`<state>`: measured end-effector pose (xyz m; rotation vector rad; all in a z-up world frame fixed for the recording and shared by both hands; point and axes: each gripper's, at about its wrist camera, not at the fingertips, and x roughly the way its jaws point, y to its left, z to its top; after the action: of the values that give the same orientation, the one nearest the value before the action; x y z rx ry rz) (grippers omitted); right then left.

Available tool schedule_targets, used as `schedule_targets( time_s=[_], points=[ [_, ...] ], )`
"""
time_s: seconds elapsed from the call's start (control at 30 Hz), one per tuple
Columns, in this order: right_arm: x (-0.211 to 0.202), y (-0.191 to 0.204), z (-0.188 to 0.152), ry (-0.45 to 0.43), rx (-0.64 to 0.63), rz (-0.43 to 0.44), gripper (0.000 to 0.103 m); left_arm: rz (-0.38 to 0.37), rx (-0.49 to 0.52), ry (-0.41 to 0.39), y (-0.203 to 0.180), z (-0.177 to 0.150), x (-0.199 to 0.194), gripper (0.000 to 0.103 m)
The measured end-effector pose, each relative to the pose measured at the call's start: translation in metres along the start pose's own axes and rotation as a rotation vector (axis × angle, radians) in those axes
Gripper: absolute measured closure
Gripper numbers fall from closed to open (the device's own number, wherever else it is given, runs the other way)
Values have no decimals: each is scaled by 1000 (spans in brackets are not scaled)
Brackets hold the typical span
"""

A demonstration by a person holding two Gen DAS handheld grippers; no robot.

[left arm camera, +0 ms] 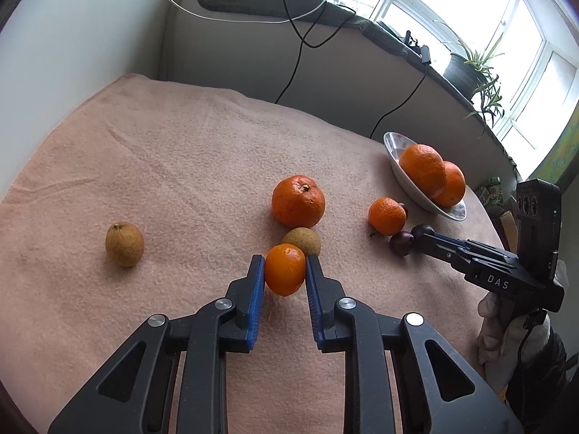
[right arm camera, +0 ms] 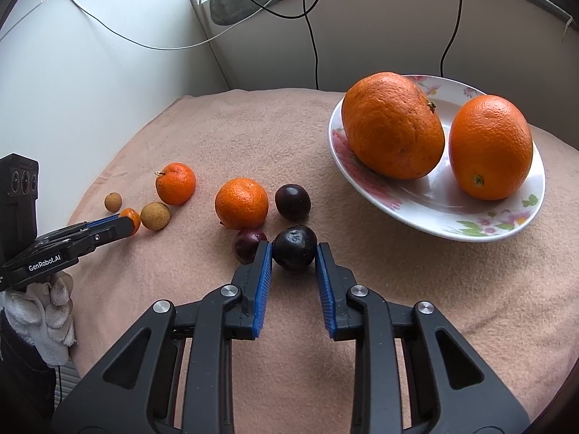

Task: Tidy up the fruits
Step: 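Carry the dark cherry to the bowl with the right tool while the left tool carries a small tangerine there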

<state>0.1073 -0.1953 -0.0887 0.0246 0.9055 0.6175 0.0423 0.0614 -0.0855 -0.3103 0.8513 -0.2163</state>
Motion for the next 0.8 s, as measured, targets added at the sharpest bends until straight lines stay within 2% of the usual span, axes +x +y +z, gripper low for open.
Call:
schedule_targets(
  time_s=[0.33, 0.8],
  points=[
    [-33, -9, -3, -71, 33, -10, 77, -75, 26, -32, -30, 11, -5, 82],
    [-73, -42, 2, -144, 85, -66, 77, -188, 100, -27, -90, 25, 14, 82]
  ],
)
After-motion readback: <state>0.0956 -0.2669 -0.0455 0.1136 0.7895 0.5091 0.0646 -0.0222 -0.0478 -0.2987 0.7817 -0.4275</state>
